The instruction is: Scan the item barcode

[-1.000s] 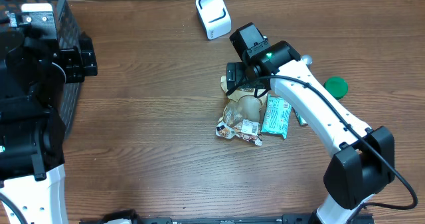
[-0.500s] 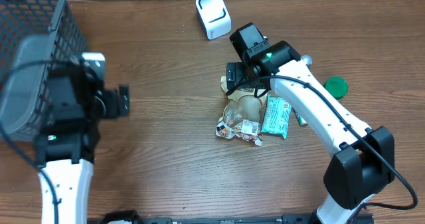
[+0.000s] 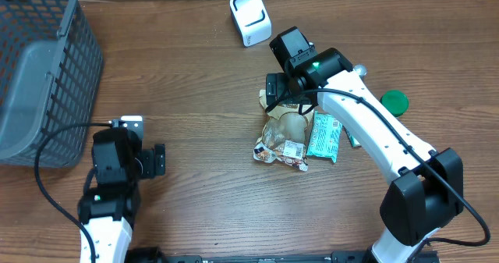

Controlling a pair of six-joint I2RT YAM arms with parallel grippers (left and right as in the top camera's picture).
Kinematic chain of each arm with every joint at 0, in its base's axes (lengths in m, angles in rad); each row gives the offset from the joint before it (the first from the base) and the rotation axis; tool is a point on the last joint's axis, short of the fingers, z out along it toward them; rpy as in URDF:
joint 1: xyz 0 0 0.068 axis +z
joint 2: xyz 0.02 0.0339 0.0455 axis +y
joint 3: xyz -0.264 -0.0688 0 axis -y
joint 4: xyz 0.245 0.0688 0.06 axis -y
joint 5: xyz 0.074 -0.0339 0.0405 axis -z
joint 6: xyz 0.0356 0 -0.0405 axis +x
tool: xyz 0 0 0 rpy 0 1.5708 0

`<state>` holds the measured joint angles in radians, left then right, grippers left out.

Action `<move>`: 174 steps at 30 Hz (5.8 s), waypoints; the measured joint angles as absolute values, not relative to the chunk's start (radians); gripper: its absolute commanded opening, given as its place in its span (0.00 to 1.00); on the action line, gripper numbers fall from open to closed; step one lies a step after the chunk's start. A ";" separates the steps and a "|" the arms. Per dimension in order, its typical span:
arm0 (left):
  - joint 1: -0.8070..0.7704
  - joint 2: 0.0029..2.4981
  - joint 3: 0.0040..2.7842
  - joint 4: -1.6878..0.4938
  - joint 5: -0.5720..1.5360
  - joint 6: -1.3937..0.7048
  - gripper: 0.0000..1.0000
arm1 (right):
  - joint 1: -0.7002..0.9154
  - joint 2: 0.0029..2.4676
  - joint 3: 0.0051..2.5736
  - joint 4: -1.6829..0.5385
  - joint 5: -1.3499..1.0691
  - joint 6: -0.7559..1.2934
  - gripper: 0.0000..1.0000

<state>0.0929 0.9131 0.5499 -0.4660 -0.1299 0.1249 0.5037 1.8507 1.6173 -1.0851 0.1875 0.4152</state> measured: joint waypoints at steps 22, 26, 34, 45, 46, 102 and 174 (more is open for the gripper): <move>0.093 0.731 0.061 0.484 0.027 -0.327 1.00 | 0.504 1.851 1.618 -1.085 0.188 0.415 1.00; 0.093 0.704 0.016 0.480 0.026 -0.366 0.99 | 0.504 1.851 1.617 -1.085 0.188 0.415 1.00; 0.093 0.624 0.009 0.352 0.025 -0.386 1.00 | 0.504 1.851 1.617 -1.084 0.188 0.414 1.00; 0.093 0.390 0.009 0.019 -0.009 -0.386 1.00 | 0.504 1.850 1.617 -1.085 0.188 0.414 1.00; 0.093 0.364 0.009 -0.008 -0.012 -0.386 1.00 | 0.504 1.851 1.617 -1.084 0.188 0.414 1.00; 0.026 0.017 0.008 -0.078 -0.027 -0.198 1.00 | 0.504 1.851 1.617 -1.085 0.188 0.414 1.00; 0.026 0.017 0.008 -0.078 -0.026 -0.197 1.00 | 0.504 1.341 1.617 -1.085 0.187 0.414 1.00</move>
<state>0.0257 0.0166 0.0082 -0.0776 -0.0261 -0.1974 0.5037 1.3411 1.6173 -1.0851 0.1875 0.4145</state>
